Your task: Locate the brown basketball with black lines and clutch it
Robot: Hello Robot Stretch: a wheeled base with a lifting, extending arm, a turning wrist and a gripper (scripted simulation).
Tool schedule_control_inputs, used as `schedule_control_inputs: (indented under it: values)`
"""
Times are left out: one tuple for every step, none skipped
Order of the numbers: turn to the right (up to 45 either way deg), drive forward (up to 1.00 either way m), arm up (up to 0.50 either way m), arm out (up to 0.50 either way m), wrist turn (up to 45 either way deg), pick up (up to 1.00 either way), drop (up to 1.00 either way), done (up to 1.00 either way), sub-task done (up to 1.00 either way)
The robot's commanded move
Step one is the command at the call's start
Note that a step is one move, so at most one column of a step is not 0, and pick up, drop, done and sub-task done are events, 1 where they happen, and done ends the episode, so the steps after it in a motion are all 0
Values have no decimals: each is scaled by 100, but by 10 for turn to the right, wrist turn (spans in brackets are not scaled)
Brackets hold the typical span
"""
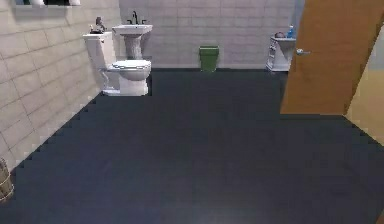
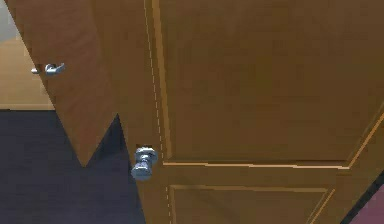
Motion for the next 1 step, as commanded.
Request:
schedule_control_inputs:
  values:
    - [60, 0, 0, 0, 0, 0, 0, 0, 0]
